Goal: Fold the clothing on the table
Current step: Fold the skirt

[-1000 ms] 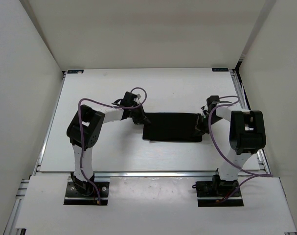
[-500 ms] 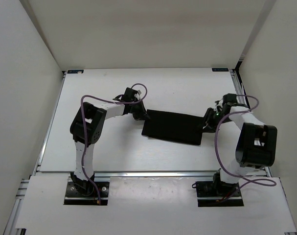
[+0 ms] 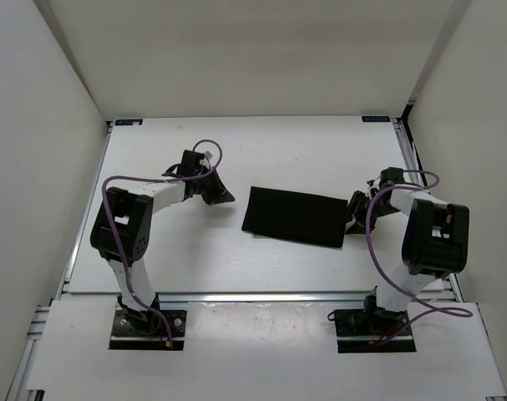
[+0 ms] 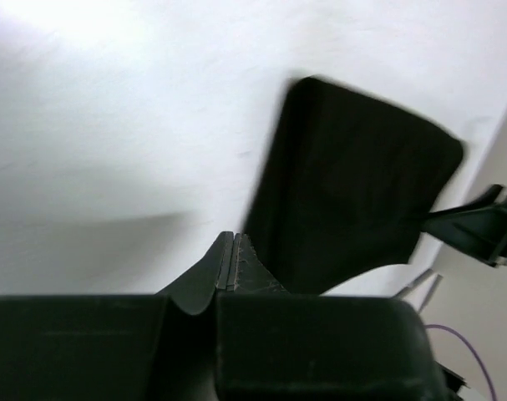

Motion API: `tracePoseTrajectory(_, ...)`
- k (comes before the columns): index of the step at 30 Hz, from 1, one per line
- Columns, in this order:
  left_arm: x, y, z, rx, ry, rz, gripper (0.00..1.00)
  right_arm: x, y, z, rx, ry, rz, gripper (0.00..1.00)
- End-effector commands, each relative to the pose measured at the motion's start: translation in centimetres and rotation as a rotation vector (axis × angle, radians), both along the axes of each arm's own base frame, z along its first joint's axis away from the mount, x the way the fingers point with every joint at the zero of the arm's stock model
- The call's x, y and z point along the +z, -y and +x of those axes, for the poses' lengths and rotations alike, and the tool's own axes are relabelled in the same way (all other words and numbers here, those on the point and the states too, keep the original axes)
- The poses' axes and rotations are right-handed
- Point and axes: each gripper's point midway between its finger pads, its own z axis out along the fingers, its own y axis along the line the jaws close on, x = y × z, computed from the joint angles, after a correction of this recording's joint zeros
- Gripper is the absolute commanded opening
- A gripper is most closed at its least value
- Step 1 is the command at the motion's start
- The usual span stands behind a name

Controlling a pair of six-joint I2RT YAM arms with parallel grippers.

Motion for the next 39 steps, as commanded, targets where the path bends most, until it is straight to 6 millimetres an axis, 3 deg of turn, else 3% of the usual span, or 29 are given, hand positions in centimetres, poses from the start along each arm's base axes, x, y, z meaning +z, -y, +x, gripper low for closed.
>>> tracePoseTrajectory(1,-1.7,-1.2,-0.9,-0.001,-0.014,0.060,0.00,0.0,-0.6,1.7,0.010,0.057,0.013,0.53)
tracePoseTrajectory(5,-3.4,-1.3,-1.6,-0.012,-0.035,0.099,0.00,-0.8,-0.6,2.1,-0.007,0.044,0.025,0.48)
tracePoseTrajectory(8,-4.7,-0.8,-1.8,-0.022,-0.057,0.101,0.00,-1.3,-1.2,1.7,-0.015,0.027,0.066,0.22)
tracePoseTrajectory(9,-4.7,-0.4,-1.8,-0.033,-0.055,0.094,0.00,-1.4,-1.0,1.7,-0.026,0.028,0.064,0.08)
tracePoseTrajectory(11,-5.3,0.1,-1.6,-0.041,-0.057,0.107,0.00,-1.7,-1.0,1.3,-0.056,0.019,0.085,0.00)
tracePoseTrajectory(16,-6.9,1.3,-2.7,-0.068,-0.102,0.091,0.00,-1.0,-0.8,1.3,-0.053,0.036,0.069,0.00)
tracePoseTrajectory(21,-6.9,2.9,-3.8,-0.129,-0.103,0.090,0.00,0.0,-0.5,1.4,-0.055,0.063,0.051,0.00)
tracePoseTrajectory(29,-5.5,6.4,-6.2,-0.229,-0.111,0.023,0.00,4.5,1.0,4.1,-0.048,0.147,-0.038,0.00)
tracePoseTrajectory(32,-5.4,7.2,-7.0,-0.257,-0.122,0.002,0.00,6.6,-1.2,5.7,0.031,0.187,-0.020,0.00)
tracePoseTrajectory(34,-5.4,7.2,-7.2,-0.265,-0.122,0.007,0.00,8.8,-3.8,7.1,0.106,0.242,-0.010,0.00)
tracePoseTrajectory(35,-5.6,7.3,-7.3,-0.267,-0.126,0.013,0.00,8.8,-6.3,6.8,0.176,0.237,0.002,0.00)
tracePoseTrajectory(39,-5.4,7.0,-7.1,-0.264,-0.117,0.010,0.00,11.0,-12.6,7.4,0.318,0.280,0.060,0.00)
